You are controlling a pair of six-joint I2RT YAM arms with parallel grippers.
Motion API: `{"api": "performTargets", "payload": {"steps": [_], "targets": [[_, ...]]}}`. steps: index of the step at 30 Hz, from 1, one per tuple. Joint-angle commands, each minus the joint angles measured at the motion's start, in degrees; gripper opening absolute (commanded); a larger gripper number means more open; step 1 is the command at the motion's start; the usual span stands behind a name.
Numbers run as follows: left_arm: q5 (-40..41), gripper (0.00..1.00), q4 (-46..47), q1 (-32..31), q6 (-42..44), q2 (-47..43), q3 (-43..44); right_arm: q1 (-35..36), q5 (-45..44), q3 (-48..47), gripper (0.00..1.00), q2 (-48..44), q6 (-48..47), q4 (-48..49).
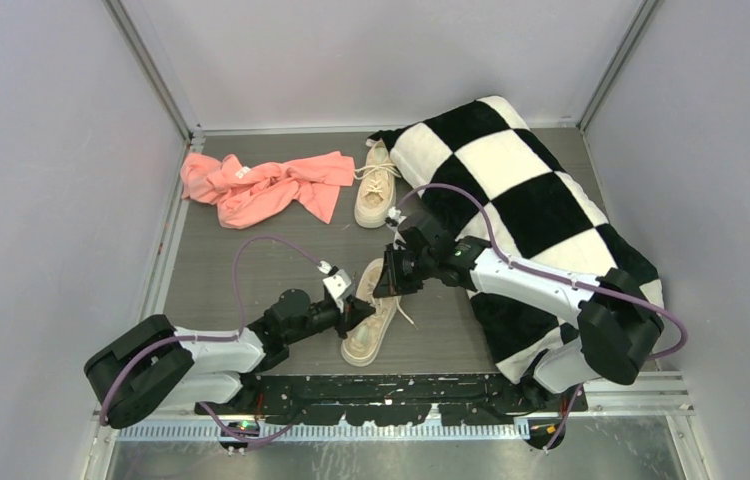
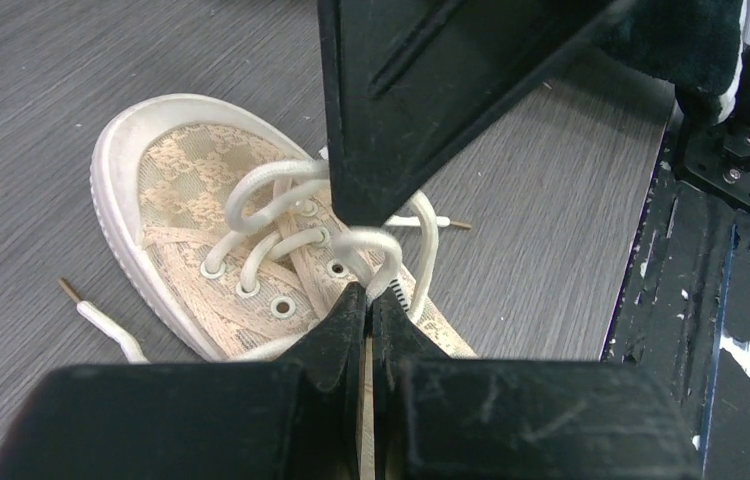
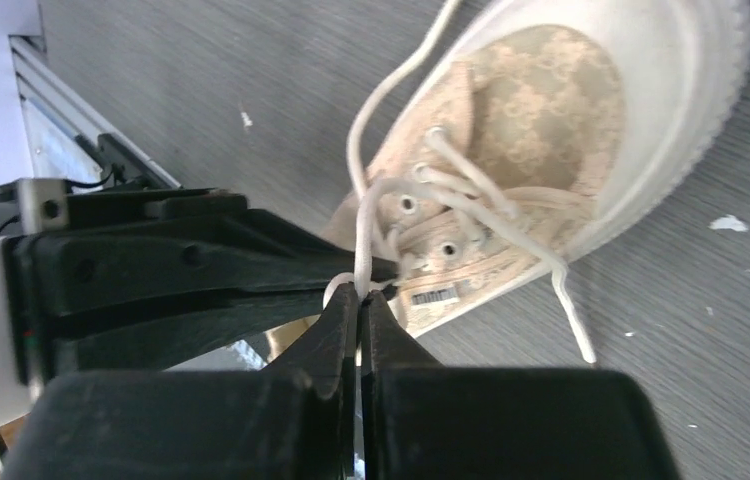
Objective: Tie the shoes
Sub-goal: Adjust the shoelace on the shoelace.
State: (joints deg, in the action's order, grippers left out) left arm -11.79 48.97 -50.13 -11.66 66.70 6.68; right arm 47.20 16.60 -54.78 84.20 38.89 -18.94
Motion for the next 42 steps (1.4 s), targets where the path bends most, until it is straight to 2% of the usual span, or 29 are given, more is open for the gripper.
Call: {"api": "performTargets", "payload": {"steps": [1, 13, 23, 25, 27, 30, 33, 38, 42], "targets": [[-1.5, 0.00, 4.1, 0.3, 0.5, 2.3, 2.2, 2.2, -0.2, -3.7, 0.01, -2.9, -0.6, 1.1], [-2.6, 0.00, 4.5, 0.3, 0.6, 3.2, 3.0, 3.0, -1.1, -4.6, 0.01, -3.0, -0.2, 1.2], [-4.0, 0.00, 5.5, 0.5, 0.6, 1.9, 2.2, 2.9, -3.3, -5.8, 0.02, 2.9, -0.1, 0.9], [-3.9, 0.00, 5.2, 0.5, 0.7, 1.5, 2.1, 2.7, -3.3, -6.5, 0.07, 4.1, -0.2, -0.8], [-3.7, 0.00, 4.9, 0.6, 0.7, 1.1, 2.0, 2.7, -3.6, -6.0, 0.17, 3.6, 0.2, -0.8], [-3.4, 0.00, 4.7, 0.6, 0.6, 0.7, 1.9, 2.6, -5.3, -5.4, 0.24, 1.5, 0.6, -0.6], [-2.9, 0.00, 4.6, 0.6, 0.6, 0.7, 1.7, 2.5, -7.1, -5.5, 0.37, -0.3, 0.0, -1.9], [-2.1, 0.00, 5.1, 0.7, 0.5, 1.2, 1.5, 2.1, -9.4, -4.7, 0.50, -4.0, -0.2, -3.1], [-1.1, 0.00, 7.3, 0.8, 0.0, 2.8, 1.0, 0.9, -14.1, -1.5, 0.55, -8.7, 0.9, -2.5]]}}
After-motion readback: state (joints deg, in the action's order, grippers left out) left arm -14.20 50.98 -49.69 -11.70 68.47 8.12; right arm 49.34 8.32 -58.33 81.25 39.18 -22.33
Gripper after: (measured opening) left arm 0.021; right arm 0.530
